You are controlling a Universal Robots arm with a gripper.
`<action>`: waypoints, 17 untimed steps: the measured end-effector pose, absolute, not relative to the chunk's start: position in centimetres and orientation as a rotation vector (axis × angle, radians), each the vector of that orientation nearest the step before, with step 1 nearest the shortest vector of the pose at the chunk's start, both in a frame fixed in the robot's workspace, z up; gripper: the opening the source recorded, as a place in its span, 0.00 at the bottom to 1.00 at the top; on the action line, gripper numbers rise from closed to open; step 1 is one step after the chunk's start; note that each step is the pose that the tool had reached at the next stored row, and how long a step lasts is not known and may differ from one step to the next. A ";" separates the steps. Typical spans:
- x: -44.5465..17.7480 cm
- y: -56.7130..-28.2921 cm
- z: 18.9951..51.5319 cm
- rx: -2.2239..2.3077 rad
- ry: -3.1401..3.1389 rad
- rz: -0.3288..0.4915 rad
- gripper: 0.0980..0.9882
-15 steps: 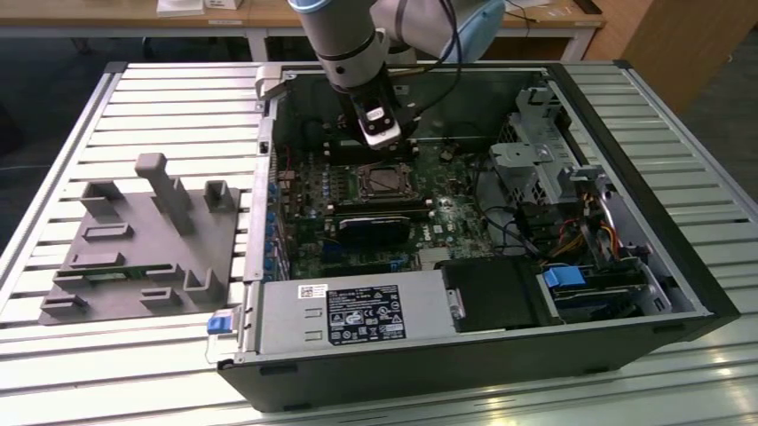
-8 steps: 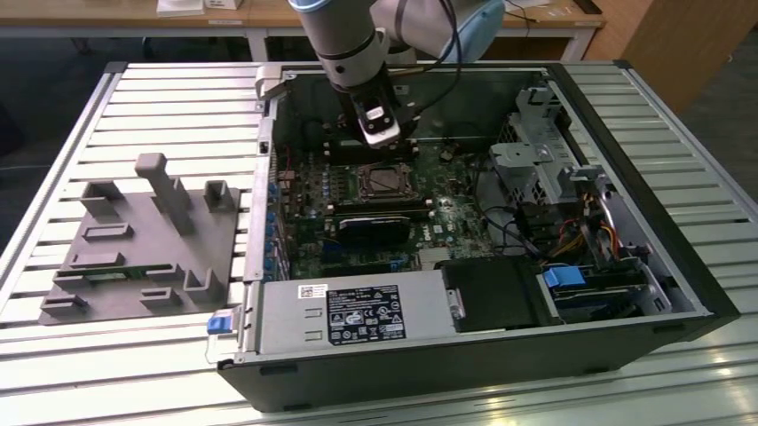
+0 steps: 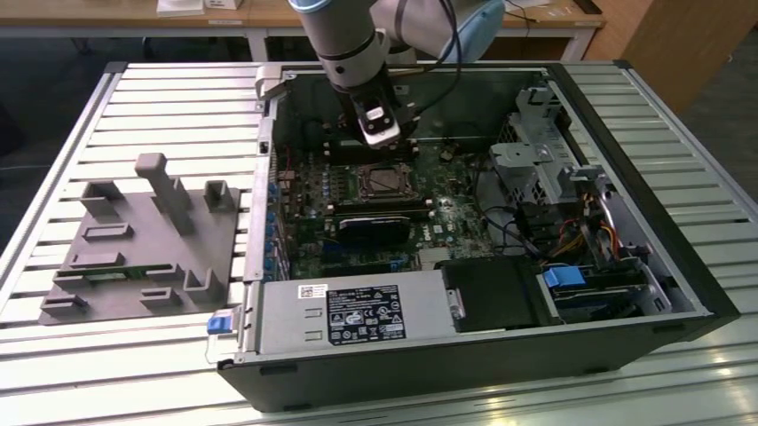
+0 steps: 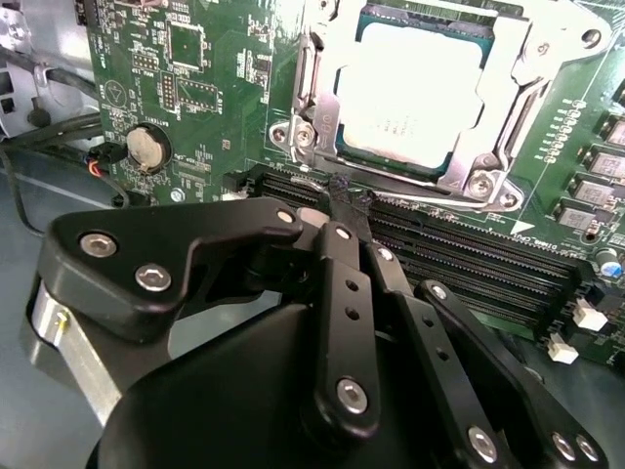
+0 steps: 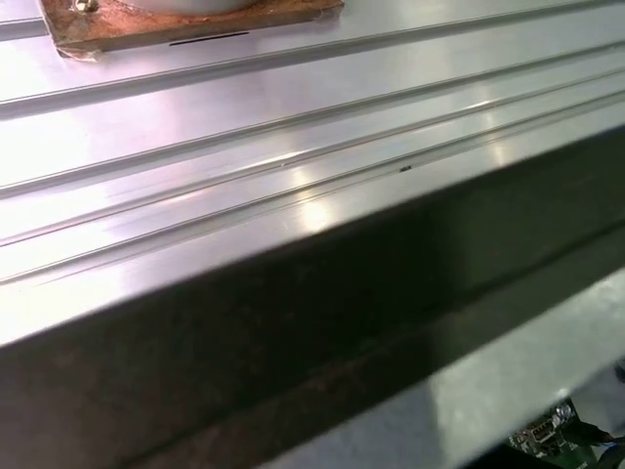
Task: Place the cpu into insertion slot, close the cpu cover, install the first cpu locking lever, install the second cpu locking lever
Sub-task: 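Install the first cpu locking lever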
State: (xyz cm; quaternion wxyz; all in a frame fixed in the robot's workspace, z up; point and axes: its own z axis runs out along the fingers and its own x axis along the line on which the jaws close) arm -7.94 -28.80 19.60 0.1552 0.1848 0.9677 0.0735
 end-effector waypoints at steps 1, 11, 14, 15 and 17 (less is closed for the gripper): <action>-7.9 -28.8 19.6 0.529 2.772 0.210 0.00; -7.7 -29.0 19.3 0.530 2.772 0.210 0.00; -7.7 -29.2 19.2 0.530 2.772 0.210 0.00; -7.7 -29.2 19.2 0.530 2.772 0.210 0.00; -7.7 -29.3 19.1 0.530 2.772 0.210 0.00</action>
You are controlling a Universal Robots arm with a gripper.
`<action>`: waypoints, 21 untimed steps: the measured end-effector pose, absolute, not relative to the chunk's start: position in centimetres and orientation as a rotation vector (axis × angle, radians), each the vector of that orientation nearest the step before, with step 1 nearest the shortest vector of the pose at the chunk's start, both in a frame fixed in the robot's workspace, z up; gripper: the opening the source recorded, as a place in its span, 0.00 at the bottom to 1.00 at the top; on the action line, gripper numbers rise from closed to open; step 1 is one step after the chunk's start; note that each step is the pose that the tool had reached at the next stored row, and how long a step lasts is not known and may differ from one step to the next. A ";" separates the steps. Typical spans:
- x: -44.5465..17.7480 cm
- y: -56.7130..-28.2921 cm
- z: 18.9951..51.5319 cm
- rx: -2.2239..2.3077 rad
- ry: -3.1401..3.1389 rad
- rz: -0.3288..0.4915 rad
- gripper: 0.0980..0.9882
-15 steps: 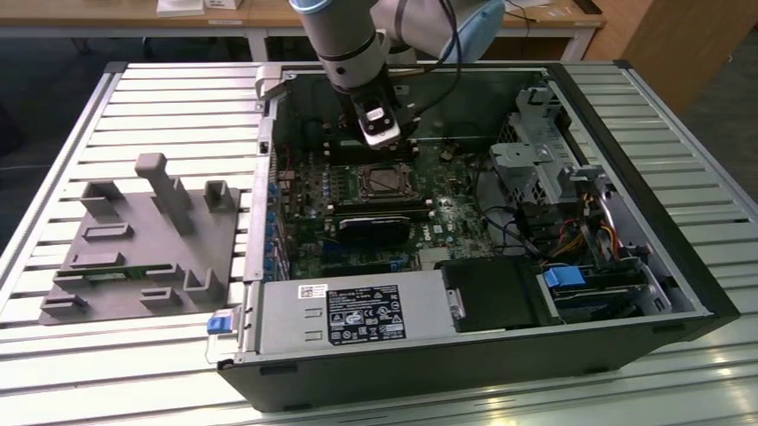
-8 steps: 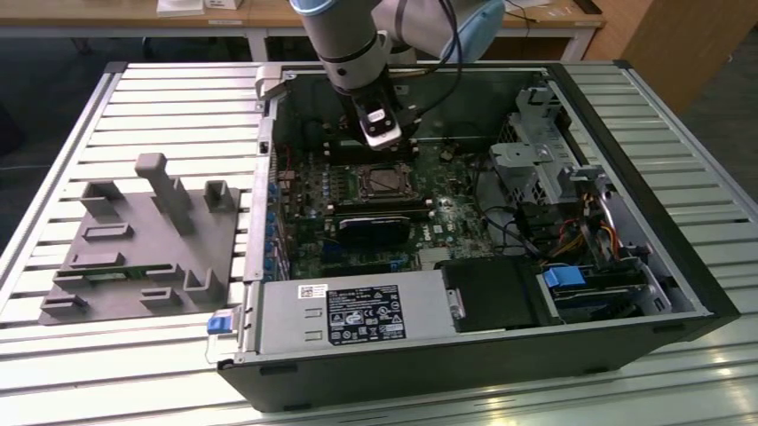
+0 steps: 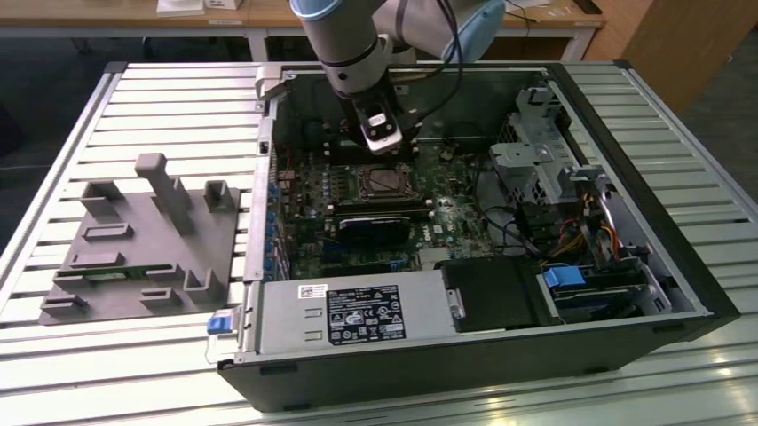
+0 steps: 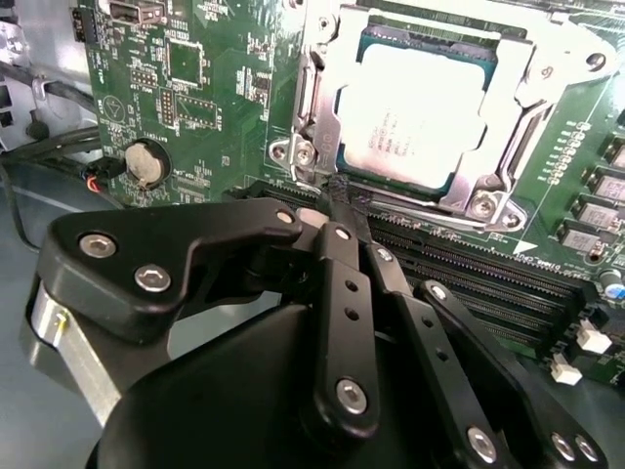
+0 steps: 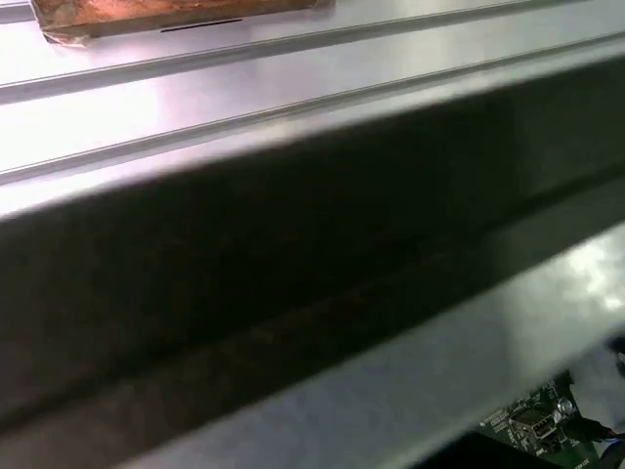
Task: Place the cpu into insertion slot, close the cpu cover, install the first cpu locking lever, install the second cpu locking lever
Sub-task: 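Install the first cpu locking lever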
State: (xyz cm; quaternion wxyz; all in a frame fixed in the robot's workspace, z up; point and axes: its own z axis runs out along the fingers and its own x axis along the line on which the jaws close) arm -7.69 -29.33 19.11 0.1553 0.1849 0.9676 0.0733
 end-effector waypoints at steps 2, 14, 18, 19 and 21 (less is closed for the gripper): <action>-7.7 -29.4 19.0 0.530 2.772 0.210 0.00; -7.2 -29.4 18.8 0.530 2.772 0.210 0.00; -7.2 -29.4 19.2 0.530 2.772 0.210 0.00; -7.2 -29.4 19.4 0.530 2.772 0.210 0.00; -7.2 -29.4 19.7 0.530 2.772 0.210 0.00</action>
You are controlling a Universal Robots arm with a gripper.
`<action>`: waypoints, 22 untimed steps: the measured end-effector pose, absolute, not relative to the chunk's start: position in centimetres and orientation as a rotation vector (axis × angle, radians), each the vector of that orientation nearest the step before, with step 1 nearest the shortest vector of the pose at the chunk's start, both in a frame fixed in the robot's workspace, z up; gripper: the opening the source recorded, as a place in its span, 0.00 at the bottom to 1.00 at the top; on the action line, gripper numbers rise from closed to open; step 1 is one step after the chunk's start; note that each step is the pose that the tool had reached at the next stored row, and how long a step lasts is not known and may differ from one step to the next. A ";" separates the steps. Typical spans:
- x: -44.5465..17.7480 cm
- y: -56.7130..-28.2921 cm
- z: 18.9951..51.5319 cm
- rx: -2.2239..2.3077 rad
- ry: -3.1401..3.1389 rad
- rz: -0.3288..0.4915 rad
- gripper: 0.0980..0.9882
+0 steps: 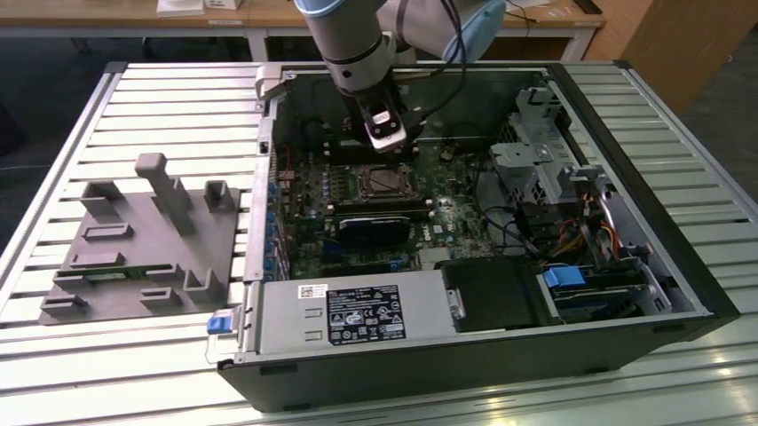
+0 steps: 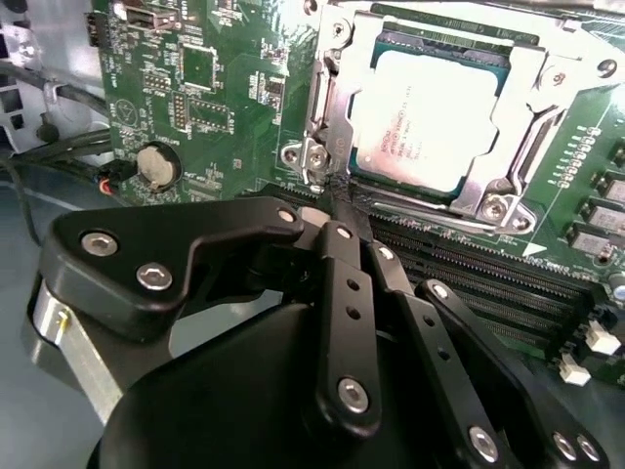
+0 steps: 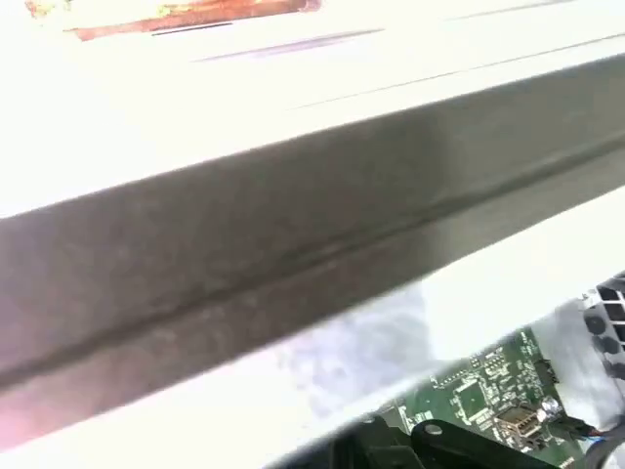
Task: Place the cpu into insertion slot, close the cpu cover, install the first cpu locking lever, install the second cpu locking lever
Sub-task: 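Install the first cpu locking lever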
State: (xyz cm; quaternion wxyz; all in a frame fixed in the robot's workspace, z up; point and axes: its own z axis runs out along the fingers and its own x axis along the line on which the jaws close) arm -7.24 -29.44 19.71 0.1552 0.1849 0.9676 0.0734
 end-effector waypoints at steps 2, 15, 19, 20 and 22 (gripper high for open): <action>-7.2 -29.4 20.1 0.530 2.772 0.210 0.00; -7.1 -29.4 21.2 0.533 2.783 0.207 0.00; -6.7 -29.4 21.2 0.547 2.837 0.189 0.00; -6.7 -29.4 21.2 0.550 2.852 0.182 0.00; -6.5 -29.4 21.1 0.557 2.882 0.171 0.00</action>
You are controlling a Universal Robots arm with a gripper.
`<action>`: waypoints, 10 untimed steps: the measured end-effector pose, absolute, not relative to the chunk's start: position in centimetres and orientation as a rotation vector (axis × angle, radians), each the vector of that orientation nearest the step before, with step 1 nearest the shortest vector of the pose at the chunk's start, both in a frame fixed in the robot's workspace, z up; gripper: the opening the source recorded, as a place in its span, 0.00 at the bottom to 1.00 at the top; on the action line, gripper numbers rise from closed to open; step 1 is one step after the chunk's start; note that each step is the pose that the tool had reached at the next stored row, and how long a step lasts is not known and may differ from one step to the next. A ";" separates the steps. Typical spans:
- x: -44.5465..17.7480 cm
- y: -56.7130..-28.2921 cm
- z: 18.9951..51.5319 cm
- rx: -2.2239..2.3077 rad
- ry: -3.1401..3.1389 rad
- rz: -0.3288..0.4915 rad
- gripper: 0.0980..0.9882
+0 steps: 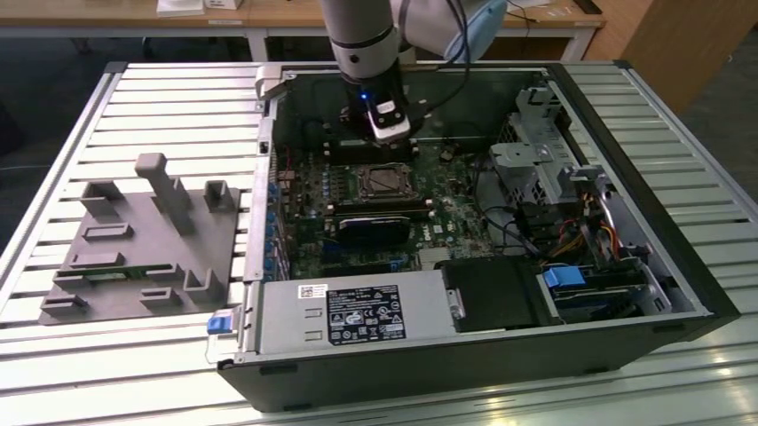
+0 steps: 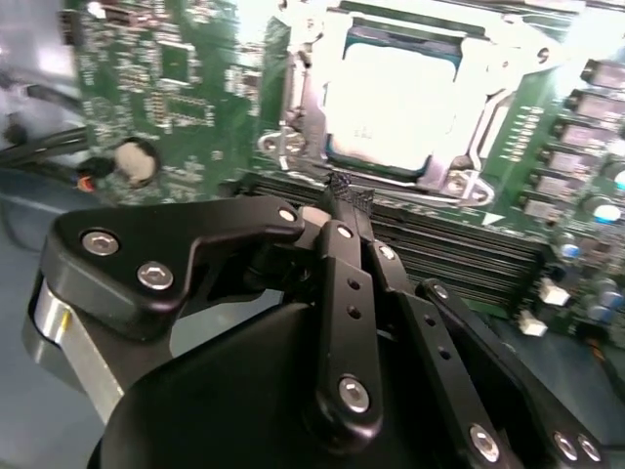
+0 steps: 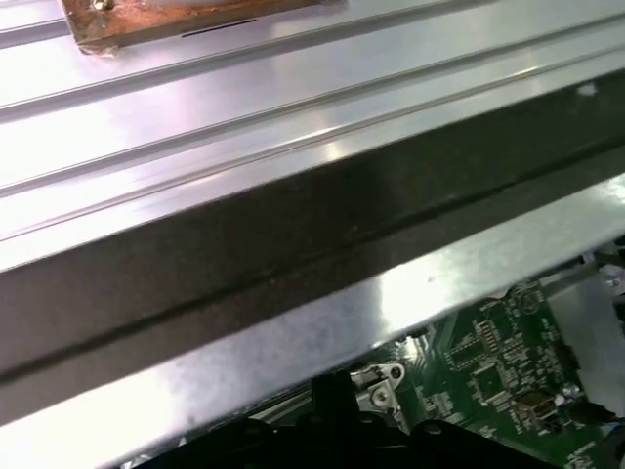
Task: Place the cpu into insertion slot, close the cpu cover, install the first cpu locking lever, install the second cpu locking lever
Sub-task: 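Install the first cpu locking lever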
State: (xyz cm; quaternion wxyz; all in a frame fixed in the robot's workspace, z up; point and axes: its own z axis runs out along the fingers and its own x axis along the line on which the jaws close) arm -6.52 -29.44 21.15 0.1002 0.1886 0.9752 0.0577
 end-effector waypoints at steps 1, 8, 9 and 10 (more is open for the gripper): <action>-6.4 -29.4 21.1 0.561 2.898 0.164 0.00; -6.0 -29.4 21.1 0.581 2.970 0.133 0.00; -6.0 -29.4 21.1 0.582 2.970 0.133 0.00; -6.0 -29.5 21.1 0.582 2.970 0.133 0.00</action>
